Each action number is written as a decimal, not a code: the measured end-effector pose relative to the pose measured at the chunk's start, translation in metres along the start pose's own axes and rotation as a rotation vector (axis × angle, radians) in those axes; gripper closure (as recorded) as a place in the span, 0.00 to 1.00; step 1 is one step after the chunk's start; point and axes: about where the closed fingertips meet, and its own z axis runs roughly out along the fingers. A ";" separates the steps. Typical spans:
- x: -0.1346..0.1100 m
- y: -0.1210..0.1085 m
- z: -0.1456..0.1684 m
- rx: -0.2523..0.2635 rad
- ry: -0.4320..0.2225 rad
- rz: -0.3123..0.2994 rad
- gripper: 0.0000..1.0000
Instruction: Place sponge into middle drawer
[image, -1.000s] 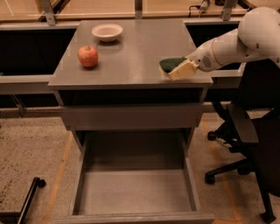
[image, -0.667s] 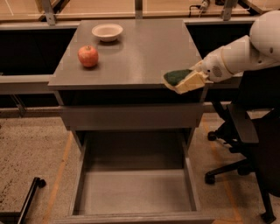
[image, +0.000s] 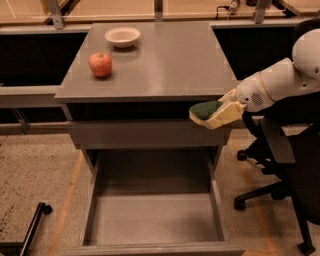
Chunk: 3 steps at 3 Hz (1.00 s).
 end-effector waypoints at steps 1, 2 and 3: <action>-0.017 0.000 0.003 0.033 0.013 -0.091 1.00; -0.005 0.007 0.023 0.045 -0.035 -0.104 1.00; 0.034 0.012 0.055 0.078 -0.060 -0.067 1.00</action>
Offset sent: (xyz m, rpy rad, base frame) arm -0.0144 0.0180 -0.0627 0.0537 -0.1417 -0.0170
